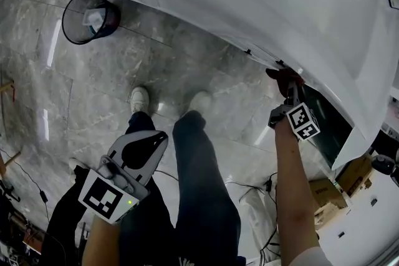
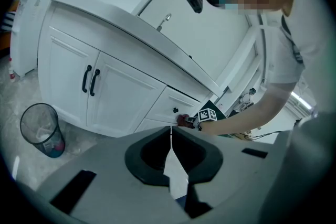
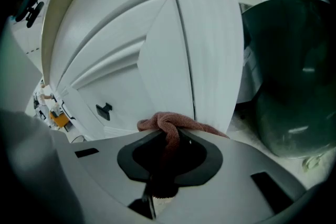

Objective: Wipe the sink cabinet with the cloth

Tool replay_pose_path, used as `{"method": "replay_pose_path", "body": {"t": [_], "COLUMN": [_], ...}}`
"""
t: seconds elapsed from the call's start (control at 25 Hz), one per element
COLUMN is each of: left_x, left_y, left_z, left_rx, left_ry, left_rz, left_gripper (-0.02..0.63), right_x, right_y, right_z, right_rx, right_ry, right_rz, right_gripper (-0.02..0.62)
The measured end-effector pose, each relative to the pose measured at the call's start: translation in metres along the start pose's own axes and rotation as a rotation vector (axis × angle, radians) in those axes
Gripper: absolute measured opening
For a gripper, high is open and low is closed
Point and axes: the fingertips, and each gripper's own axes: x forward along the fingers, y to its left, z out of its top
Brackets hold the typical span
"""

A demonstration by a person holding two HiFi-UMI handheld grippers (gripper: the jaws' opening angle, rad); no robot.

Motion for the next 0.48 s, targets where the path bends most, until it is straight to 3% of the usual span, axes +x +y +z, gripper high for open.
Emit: {"method": "replay_pose_path", "body": {"t": [0.48], "left_x": [0.0], "left_y": [-0.007], "left_z": [0.008], "left_rx": [0.077], "left_ry": [0.023], "left_rz": [-0.081], "left_gripper": [0.012], "right_x": [-0.07], "right_y": [0.01], "right_z": [0.075], "right_rx": [-0.101], "right_ry": [-0.131], "right_rz": [-0.054], "right_gripper": [0.069]}}
